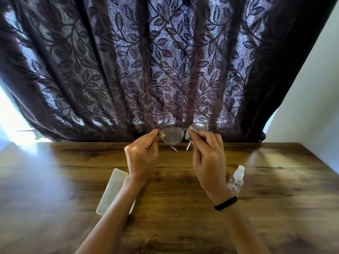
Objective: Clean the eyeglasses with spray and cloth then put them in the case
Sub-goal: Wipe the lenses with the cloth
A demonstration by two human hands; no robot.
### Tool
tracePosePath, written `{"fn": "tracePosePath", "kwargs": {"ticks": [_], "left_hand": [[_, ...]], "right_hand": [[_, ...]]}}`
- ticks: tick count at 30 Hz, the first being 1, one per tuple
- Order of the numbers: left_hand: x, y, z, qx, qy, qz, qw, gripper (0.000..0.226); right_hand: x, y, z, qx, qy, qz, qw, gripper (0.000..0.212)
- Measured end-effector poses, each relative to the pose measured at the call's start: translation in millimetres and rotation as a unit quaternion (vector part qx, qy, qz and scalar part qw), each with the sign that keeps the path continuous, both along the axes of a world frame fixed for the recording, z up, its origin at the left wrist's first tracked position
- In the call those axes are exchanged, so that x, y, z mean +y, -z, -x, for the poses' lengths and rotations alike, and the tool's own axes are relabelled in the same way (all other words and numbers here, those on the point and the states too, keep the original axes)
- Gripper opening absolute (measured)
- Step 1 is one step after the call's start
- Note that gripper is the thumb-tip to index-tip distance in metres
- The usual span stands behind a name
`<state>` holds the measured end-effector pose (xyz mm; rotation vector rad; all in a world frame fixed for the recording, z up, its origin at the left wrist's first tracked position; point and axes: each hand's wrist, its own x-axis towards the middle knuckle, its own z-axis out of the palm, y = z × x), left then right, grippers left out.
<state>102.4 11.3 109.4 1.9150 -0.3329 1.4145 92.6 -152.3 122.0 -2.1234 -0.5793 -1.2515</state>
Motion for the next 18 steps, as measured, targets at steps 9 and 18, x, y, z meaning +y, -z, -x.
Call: {"fn": "tracePosePath", "kwargs": {"ticks": [9,18], "left_hand": [[1.6,0.5,0.2,0.006,-0.006,0.004,1.000,0.020],[2.7,3.2,-0.2,-0.003,-0.002,0.020,1.000,0.021]], "right_hand": [[-28.3,-4.1,-13.5,0.031,0.042,-0.061,0.997,0.030],[-38.3,-10.2,-19.4,0.304,-0.217,-0.511,0.775,0.017]]}}
